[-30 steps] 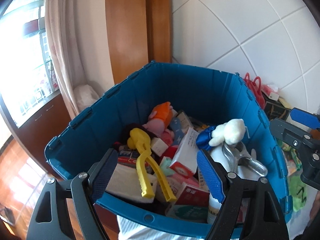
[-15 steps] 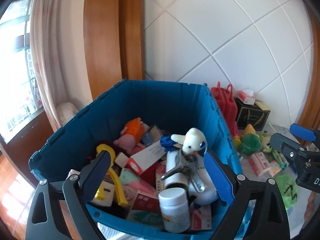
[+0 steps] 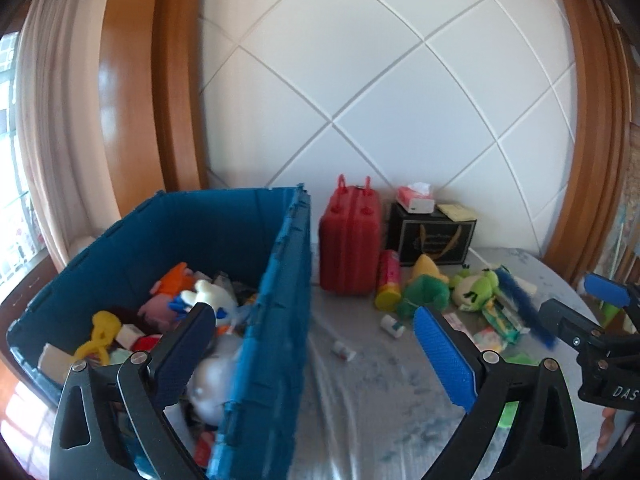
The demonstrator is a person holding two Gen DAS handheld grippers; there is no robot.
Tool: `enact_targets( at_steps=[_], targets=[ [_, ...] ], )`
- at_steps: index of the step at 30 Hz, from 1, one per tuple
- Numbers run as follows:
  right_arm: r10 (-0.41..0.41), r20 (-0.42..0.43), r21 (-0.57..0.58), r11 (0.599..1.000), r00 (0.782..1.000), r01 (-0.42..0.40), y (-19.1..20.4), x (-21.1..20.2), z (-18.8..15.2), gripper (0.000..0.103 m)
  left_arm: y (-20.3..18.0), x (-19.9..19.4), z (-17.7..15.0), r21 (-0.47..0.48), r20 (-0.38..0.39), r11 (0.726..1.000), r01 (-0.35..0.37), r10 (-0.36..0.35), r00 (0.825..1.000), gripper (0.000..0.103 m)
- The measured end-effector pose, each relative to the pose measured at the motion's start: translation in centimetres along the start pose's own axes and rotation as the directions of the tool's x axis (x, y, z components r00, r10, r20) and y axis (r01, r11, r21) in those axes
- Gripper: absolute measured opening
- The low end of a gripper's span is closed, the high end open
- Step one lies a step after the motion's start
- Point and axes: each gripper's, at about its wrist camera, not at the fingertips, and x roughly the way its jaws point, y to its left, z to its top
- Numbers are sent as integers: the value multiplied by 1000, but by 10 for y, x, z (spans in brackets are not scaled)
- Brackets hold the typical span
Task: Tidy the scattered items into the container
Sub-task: 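Open both grippers to drop the pig and doll into the crate, then move both grippers back over the table toward the tissue packs, then grasp the white-red tissue pack with the left gripper while the right grasps the Kotex pack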
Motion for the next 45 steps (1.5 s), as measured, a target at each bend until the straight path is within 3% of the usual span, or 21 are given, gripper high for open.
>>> enact_targets(
  at_steps=[6, 12, 19, 23, 25, 30, 36, 41, 45],
  targets=[
    [-70, -6, 54, 996, 998, 71, -102, -17, -21, 103, -91, 31, -15, 15, -82, 995, 94, -92, 992, 101],
    [-141, -125, 135, 978, 982, 158, -196, -5, -63, 103, -156, 65, -46, 60, -199, 987, 147, -132, 971, 101],
    [-221, -225, 230, 934, 949, 272, -256, 5, -112, 103, -179, 110, -74, 120, -285, 980, 156, -117, 951, 101],
    [-239, -308, 248, 914, 921, 320, -267, 23, -132, 103, -183, 139, -92, 117, -370, 975, 188, -134, 920, 101],
    [-259, -334, 242, 906, 906, 348, -267, 32, -138, 103, -184, 149, -100, 116, -386, 974, 195, -137, 912, 101],
    [-186, -394, 256, 918, 900, 302, -269, 72, -158, 103, -189, 176, -117, 101, -443, 978, 183, -121, 888, 101],
    [-118, -433, 196, 955, 894, 221, -268, 126, -162, 103, -209, 213, -123, 51, -467, 993, 109, -72, 881, 101],
    [-15, -459, 184, 976, 888, 112, -284, 172, -166, 103, -243, 251, -127, 53, -492, 996, 66, -32, 870, 101],
    [-7, -485, 164, 981, 874, 99, -298, 204, -176, 103, -268, 290, -127, 58, -505, 996, 60, -23, 863, 101]
  ],
)
